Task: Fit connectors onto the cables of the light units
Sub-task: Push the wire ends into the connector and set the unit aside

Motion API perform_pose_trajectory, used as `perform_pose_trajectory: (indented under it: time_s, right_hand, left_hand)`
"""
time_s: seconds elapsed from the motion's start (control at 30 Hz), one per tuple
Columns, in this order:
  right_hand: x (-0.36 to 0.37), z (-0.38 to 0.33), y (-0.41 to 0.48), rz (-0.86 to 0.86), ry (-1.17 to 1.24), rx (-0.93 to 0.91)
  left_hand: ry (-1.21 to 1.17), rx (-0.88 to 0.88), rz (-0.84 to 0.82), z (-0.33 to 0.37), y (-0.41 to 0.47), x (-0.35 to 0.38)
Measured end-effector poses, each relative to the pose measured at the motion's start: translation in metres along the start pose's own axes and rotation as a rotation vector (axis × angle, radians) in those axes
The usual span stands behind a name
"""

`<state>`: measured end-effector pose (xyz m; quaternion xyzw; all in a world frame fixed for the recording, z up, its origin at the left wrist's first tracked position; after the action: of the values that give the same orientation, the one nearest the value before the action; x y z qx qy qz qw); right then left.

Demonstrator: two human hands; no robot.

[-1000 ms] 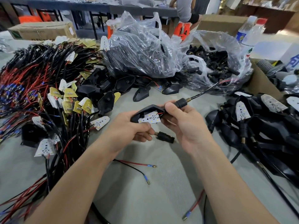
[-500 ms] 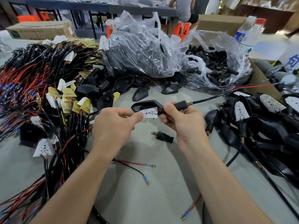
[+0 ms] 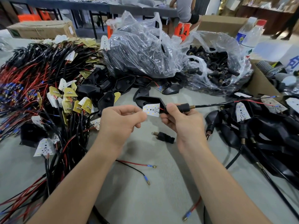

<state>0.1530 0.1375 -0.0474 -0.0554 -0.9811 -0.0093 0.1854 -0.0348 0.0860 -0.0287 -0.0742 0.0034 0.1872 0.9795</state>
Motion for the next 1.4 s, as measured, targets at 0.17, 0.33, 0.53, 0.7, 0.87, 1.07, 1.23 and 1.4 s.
perform_pose_trajectory:
  time_s: [0.17, 0.33, 0.53, 0.7, 0.87, 1.07, 1.23, 1.4]
  right_hand:
    - [0.005, 0.0, -0.002, -0.093, 0.063, 0.101]
    - [0.01, -0.002, -0.005, -0.182, 0.075, 0.137]
    - [0.012, 0.003, -0.006, -0.262, -0.021, 0.224]
    - [0.016, 0.005, -0.008, -0.27, -0.006, 0.252]
    - [0.012, -0.001, -0.003, -0.225, 0.146, 0.236]
    - [0.011, -0.006, -0.002, -0.176, 0.214, 0.172]
    - [0.005, -0.008, 0.001, -0.195, 0.158, 0.075]
    - [0.005, -0.012, 0.002, -0.297, 0.112, 0.0]
  left_hand:
    - [0.041, 0.092, 0.181, 0.002, 0.002, -0.008]
    - [-0.008, -0.036, 0.168, -0.006, 0.005, -0.009]
    - [-0.137, -0.077, -0.159, -0.002, 0.004, 0.008]
    - [-0.259, -0.094, -0.076, -0.003, 0.005, 0.003]
    - [-0.333, -0.071, -0.002, -0.004, 0.007, -0.001]
    - [-0.382, -0.08, -0.021, -0.006, 0.007, 0.001]
    - [-0.345, -0.097, -0.042, -0.006, 0.008, 0.0]
    - [-0.294, -0.113, -0.035, -0.008, 0.009, -0.001]
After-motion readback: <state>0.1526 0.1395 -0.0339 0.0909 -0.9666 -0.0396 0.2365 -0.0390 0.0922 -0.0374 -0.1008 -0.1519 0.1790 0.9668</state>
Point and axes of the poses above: each hand's wrist, its own y-axis towards the middle knuckle, its own x-axis out of the palm, z = x × y, the point moved 6 cm from there along y, towards the middle knuckle, and after that the axes turned 8 degrees about -x, right-handed, at the moved point
